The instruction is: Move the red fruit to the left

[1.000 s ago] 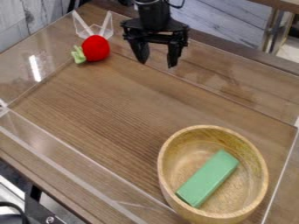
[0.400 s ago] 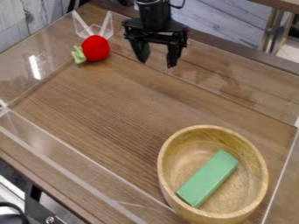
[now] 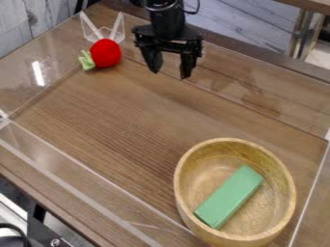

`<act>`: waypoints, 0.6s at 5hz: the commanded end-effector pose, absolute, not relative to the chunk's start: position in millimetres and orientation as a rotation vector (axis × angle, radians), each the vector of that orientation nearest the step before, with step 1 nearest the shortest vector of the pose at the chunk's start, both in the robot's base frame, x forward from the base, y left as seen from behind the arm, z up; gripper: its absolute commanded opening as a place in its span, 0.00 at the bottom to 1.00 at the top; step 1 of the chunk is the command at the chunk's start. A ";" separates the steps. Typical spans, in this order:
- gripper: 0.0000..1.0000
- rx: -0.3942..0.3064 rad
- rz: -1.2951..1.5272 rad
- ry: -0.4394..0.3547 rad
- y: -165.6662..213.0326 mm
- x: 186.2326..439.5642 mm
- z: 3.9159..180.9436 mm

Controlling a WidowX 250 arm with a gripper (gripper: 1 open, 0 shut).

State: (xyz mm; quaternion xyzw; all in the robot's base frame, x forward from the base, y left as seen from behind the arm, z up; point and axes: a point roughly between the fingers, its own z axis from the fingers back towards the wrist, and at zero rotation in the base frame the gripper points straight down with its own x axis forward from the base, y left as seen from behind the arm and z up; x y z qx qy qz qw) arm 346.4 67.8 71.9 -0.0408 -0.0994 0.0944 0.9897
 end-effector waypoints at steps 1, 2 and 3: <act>1.00 -0.073 0.227 -0.250 71.0 346.7 92.0; 1.00 -0.068 0.257 -0.256 69.0 345.5 98.4; 1.00 -0.073 0.208 -0.264 66.9 352.9 91.8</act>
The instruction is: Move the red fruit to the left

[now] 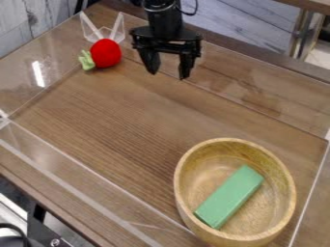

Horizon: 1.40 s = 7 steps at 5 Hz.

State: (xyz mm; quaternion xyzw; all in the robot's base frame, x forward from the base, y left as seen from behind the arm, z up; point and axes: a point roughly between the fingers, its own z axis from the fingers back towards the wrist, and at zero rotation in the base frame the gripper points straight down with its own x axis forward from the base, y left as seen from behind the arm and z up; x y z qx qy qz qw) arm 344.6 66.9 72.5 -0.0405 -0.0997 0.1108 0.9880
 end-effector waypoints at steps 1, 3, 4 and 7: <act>1.00 -0.079 0.156 -0.263 63.7 358.1 83.9; 1.00 -0.063 0.135 -0.260 78.0 363.4 89.9; 1.00 -0.052 0.110 -0.257 89.4 360.0 93.4; 1.00 -0.034 -0.029 -0.238 113.1 359.2 109.6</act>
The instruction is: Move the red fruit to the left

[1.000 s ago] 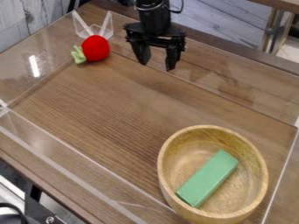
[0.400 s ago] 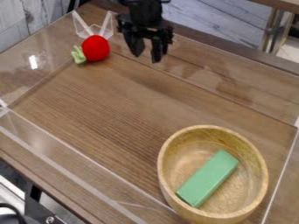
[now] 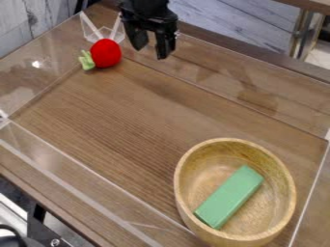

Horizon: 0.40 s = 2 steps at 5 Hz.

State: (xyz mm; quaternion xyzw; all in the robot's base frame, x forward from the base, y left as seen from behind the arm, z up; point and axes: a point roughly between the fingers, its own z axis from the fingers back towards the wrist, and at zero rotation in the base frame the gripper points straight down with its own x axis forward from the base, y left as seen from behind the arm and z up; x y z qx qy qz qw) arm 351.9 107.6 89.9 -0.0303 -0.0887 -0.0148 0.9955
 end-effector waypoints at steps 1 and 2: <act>1.00 -0.021 0.013 -0.219 116.6 359.2 100.4; 1.00 -0.004 0.028 -0.203 121.9 359.9 91.9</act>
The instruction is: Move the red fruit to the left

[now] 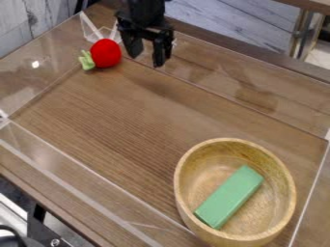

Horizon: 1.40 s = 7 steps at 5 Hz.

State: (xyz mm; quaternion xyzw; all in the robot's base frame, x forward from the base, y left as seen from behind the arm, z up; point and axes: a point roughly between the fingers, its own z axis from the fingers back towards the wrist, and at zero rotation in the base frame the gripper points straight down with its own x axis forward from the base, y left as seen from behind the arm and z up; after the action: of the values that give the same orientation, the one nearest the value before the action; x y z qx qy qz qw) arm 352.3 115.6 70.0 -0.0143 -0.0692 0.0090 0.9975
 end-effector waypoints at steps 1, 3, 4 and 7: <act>1.00 0.012 0.006 -0.196 132.2 353.4 87.4; 0.00 0.033 -0.045 -0.183 159.1 331.6 81.7; 1.00 0.032 -0.065 -0.175 176.2 318.7 82.7; 1.00 0.015 -0.037 -0.166 207.5 330.2 63.3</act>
State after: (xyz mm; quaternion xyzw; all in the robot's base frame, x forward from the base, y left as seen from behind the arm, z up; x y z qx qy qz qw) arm 323.6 197.2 41.4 -0.0124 -0.0536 -0.0229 0.9982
